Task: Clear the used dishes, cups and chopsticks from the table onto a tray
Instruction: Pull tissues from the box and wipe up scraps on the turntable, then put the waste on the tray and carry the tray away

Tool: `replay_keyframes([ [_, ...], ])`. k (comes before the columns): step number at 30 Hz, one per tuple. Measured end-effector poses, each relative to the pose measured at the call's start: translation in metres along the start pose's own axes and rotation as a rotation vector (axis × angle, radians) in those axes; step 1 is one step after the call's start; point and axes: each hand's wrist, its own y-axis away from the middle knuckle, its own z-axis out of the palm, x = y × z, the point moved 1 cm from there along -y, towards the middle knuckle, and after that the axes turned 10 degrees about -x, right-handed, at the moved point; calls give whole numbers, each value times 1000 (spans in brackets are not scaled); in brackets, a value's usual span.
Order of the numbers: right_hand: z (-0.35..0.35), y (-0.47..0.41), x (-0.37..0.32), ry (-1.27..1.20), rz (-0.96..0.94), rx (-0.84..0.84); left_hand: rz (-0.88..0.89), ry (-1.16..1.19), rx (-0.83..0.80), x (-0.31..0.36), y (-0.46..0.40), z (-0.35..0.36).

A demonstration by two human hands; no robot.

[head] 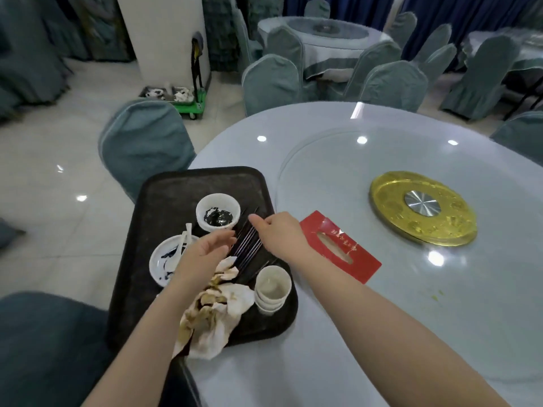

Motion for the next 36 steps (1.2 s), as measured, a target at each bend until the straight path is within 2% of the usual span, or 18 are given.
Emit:
replay_keyframes([
  [4, 54, -9, -34, -465, 129, -160, -93, -79, 136, -42, 31, -48],
  [6, 76, -8, -47, -573, 179, -191, -137, -112, 177, -61, 44, -64],
  [9, 106, -3, -53, -710, 307, -229, -209, -277, 129, -86, 57, -74],
  [12, 129, 0, -42, -632, 411, -213, -256, -400, 6, -107, 64, -71],
  [16, 140, -5, -23, -499, 471, -169, -287, -722, -90, -135, 60, -49],
  [20, 146, -8, -11, -473, 523, -165, -307, -885, -54, -156, 51, -28],
  [25, 147, -8, -4, -486, 552, -154, -264, -1071, 69, -167, 44, -40],
  [29, 147, -9, -1, -462, 512, -149, -253, -1188, 59, -164, 32, -50],
  [36, 138, -15, -4, -103, 327, -104, -248, -1212, 123, -158, 19, -65],
])
